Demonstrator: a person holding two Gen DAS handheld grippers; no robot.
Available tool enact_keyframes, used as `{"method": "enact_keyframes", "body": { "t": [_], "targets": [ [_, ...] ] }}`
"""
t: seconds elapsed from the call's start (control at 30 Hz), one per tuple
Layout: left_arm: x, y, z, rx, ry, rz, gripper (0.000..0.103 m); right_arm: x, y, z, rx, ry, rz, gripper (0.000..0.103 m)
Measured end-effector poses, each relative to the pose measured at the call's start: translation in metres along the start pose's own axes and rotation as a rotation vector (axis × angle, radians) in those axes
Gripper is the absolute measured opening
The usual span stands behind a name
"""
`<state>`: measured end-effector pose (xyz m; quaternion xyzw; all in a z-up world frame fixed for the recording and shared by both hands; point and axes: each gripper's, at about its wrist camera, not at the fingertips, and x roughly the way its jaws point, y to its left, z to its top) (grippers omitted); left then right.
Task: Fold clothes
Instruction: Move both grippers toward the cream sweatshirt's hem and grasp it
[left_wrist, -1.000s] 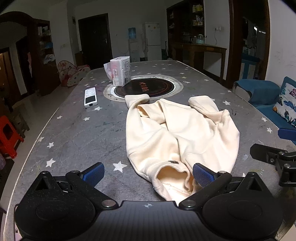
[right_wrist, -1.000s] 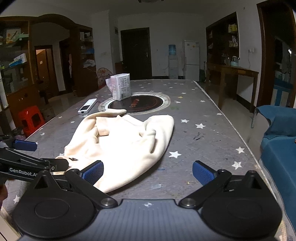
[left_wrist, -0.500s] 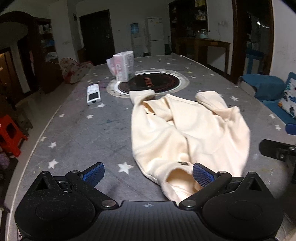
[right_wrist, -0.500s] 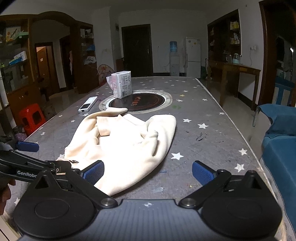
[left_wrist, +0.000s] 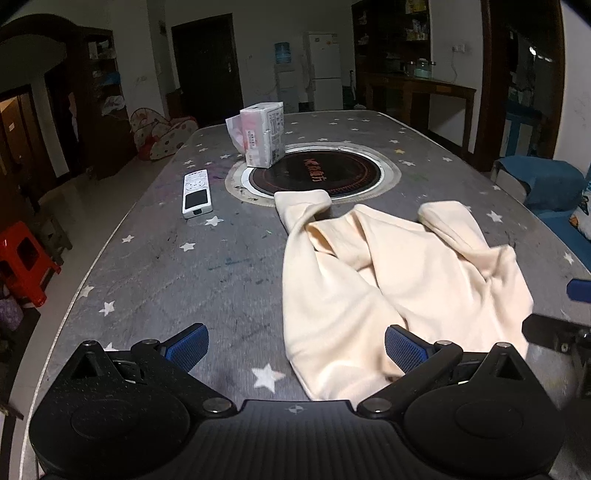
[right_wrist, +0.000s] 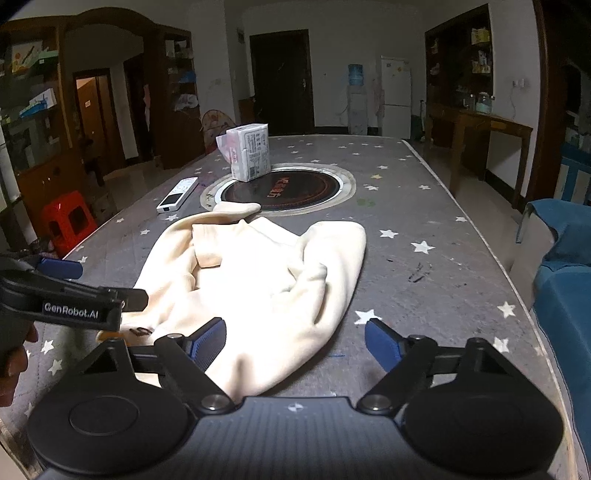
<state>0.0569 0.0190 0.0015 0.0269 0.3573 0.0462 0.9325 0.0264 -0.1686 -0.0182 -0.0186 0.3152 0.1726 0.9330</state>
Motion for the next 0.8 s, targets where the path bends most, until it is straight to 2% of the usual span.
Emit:
{"method": "enact_keyframes", "body": {
  "t": [0.07,0.2,0.8],
  "targets": [
    [0.004,0.0,0.003,-0.007,0.002,0.002,0.103,0.004,0.001,0.004,-0.008,0.006,0.002,0.077],
    [0.011,0.001,0.007,-0.015,0.011,0.014,0.103,0.012,0.0,0.011,-0.012,0.012,0.0,0.075],
    [0.006,-0.008,0.007,-0.051,0.02,0.022,0.103,0.02,0.011,0.014,0.027,0.024,-0.014,0.075]
  ]
}}
